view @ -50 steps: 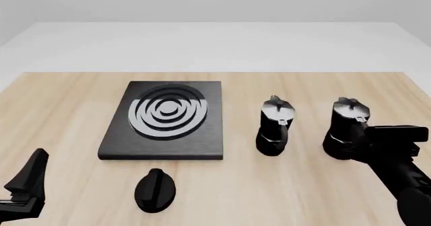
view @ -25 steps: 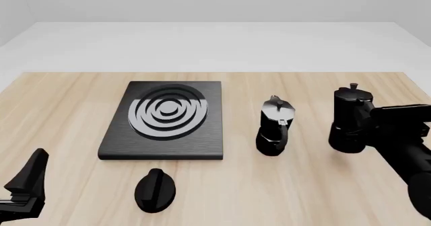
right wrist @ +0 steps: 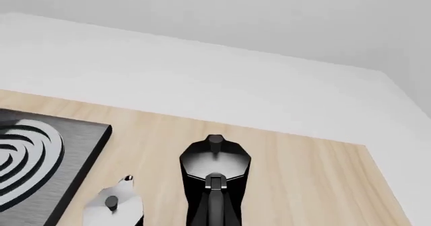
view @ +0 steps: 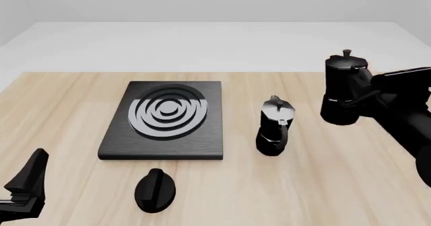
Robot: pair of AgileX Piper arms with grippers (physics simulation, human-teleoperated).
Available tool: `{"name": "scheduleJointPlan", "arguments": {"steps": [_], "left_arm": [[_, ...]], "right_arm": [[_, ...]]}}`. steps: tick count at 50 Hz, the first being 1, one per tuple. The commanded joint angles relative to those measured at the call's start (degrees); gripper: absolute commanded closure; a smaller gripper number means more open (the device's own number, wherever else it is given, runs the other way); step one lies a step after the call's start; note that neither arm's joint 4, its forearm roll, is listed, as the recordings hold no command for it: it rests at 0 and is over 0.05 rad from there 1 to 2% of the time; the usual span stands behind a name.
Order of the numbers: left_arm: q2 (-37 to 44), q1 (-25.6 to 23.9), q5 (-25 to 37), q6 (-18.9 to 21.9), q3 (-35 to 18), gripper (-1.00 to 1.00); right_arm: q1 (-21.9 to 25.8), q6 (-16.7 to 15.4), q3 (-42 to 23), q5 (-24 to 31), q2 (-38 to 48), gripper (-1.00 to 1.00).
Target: Put the right moka pot on the stove.
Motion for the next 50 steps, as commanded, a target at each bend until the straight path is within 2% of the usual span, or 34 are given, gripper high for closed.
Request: {"name": "scheduleJointPlan", "arguments": {"steps": [1, 4, 5, 7, 8, 9, 10, 11, 16, 20, 22, 43, 50], "left_arm": [[0.0, 0.0, 0.0, 0.0, 0.0, -1.00], [0.0, 0.0, 0.0, 0.0, 0.0, -1.00], [0.0, 0.0, 0.0, 0.0, 0.0, -1.00], [0.0, 0.0, 0.0, 0.0, 0.0, -1.00], [0.0, 0.0, 0.0, 0.0, 0.0, -1.00], [0.0, 0.0, 0.0, 0.0, 0.0, -1.00], [0.0, 0.0, 0.0, 0.0, 0.0, -1.00], [0.0, 0.0, 0.0, 0.0, 0.0, -1.00], [0.0, 0.0, 0.0, 0.0, 0.0, -1.00], [0.0, 0.0, 0.0, 0.0, 0.0, -1.00], [0.0, 0.0, 0.0, 0.0, 0.0, -1.00], [0.0, 0.0, 0.0, 0.0, 0.0, -1.00], [0.0, 0.0, 0.0, 0.0, 0.0, -1.00]], "right_arm": [[3.3, -0.2, -8.8, 5.8, -3.6, 1.00], [4.4, -1.0, -11.3, 7.1, -3.7, 1.00], [4.7, -2.1, -11.7, 7.0, -3.6, 1.00], [5.2, -1.7, -13.4, 8.1, -3.4, 1.00], [5.7, -3.6, -13.5, 7.7, -3.0, 1.00], [5.9, -3.1, -14.3, 7.8, -3.0, 1.00], [6.2, -0.3, -15.0, 8.3, -3.4, 1.00], [6.4, 0.9, -15.7, 8.7, -3.4, 1.00], [9.0, 2.6, -17.5, 8.4, -2.4, 1.00], [10.4, 2.5, -18.7, 8.2, -1.5, 1.00], [11.2, 4.3, -19.9, 8.5, -1.2, 1.00], [18.8, 3.8, -28.4, 7.1, 8.0, 1.00], [19.9, 6.0, -30.8, 5.3, 10.7, 1.00]]}}
